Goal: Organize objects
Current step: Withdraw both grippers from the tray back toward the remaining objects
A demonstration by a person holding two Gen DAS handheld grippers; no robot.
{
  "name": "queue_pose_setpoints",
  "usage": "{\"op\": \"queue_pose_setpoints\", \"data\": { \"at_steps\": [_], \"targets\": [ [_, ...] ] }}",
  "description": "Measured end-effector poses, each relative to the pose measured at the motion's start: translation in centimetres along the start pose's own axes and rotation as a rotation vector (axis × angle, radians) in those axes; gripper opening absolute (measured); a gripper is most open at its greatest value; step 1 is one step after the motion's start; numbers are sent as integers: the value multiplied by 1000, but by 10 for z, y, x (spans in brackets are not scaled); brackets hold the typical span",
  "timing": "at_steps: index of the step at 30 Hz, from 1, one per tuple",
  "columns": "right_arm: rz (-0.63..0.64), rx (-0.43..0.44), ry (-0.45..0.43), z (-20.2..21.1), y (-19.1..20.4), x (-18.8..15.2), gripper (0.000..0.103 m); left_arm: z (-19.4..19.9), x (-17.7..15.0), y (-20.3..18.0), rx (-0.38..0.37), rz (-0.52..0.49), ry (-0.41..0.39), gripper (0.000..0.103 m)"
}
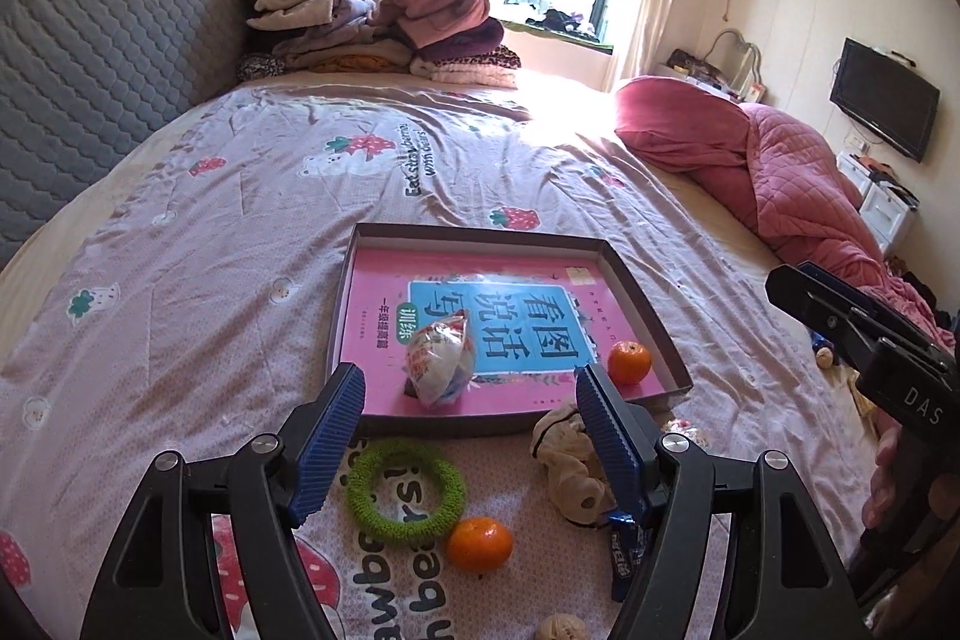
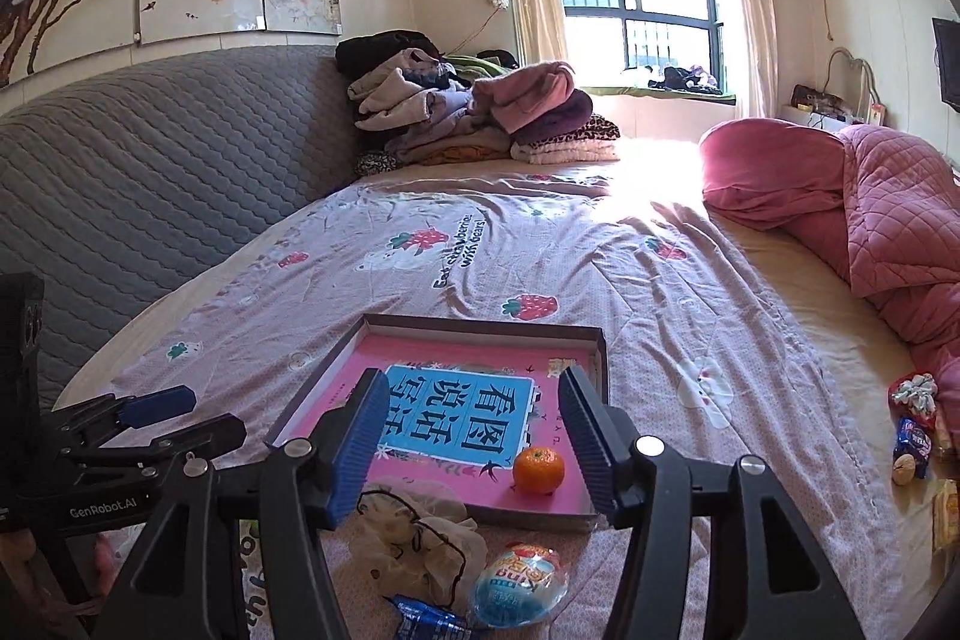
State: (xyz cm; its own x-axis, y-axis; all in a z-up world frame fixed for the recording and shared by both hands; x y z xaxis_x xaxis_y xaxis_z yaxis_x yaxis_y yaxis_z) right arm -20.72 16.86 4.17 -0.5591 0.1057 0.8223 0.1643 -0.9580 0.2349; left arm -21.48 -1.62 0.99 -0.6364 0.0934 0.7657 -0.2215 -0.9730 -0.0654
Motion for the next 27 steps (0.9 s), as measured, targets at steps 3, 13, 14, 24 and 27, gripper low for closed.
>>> {"op": "queue_pose_setpoints", "data": {
  "at_steps": [3, 13, 14, 24, 27],
  "targets": [
    [-6, 6, 9, 6, -3, -12, 58, 2, -8, -1, 9, -3, 4, 74],
    [-16, 5, 32, 12, -7, -34, 59, 9, -42, -8, 18, -16, 39, 74],
    [-16, 5, 30, 13, -6, -35, 59, 9, -44, -8, 20, -18, 40, 74],
    [4, -22, 53, 11, -8, -48, 59, 12, -64, -21, 14, -51, 64, 74],
    [3, -37, 68, 7, -11, -54, 59, 10, -72, -28, 3, -64, 83, 74]
  ]
}}
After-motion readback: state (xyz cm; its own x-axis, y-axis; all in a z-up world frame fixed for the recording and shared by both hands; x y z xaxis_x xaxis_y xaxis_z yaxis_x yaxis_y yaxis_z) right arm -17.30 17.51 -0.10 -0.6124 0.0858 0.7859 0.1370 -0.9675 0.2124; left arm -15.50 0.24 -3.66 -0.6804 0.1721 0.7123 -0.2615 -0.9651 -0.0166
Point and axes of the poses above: each gripper's, at about its wrist camera, not at the fingertips, and z roughly against the way its jaws point, y to its left, x to its top, the point moved 5 cm from there along -z, roughly the way its jaws point, and after that the axes turned 9 degrees about -z, right-handed, at the moved point
